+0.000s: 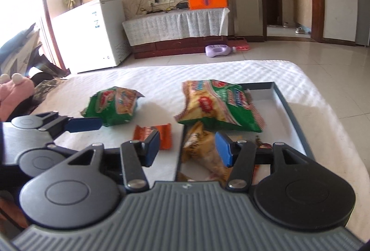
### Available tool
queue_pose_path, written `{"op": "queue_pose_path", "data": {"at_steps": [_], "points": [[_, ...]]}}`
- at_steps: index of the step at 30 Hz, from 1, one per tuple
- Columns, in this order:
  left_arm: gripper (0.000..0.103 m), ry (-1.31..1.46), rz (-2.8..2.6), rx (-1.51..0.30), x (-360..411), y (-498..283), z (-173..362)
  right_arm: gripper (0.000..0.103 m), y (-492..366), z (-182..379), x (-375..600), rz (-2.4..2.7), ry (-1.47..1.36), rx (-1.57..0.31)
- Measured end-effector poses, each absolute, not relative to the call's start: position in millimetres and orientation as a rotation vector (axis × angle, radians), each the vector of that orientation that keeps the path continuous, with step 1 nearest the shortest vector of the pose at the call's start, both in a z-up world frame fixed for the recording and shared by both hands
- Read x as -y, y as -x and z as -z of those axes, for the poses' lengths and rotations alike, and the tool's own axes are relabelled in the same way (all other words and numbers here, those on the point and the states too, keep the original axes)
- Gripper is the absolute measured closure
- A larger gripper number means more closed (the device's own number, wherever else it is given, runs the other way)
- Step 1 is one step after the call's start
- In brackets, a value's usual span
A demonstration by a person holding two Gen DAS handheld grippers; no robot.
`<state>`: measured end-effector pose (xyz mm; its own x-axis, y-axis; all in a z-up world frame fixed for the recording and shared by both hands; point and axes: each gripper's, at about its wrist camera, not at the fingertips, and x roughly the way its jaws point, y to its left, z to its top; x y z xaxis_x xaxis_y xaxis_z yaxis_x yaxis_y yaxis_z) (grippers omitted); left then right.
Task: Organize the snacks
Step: 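Move the left tool to the green shrimp-chip bag while the right tool approaches the orange wrapped snack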
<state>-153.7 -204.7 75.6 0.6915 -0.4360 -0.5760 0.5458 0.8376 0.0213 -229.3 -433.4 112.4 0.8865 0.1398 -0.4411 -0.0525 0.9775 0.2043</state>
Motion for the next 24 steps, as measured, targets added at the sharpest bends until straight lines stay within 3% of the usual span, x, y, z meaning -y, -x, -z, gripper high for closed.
{"op": "queue_pose_path", "data": {"at_steps": [24], "points": [[0.010,-0.126,0.405,-0.596,140.2,132.4,-82.8,0.047,217.3,-111.6,394.0,-0.146,-0.167,-0.513]]}}
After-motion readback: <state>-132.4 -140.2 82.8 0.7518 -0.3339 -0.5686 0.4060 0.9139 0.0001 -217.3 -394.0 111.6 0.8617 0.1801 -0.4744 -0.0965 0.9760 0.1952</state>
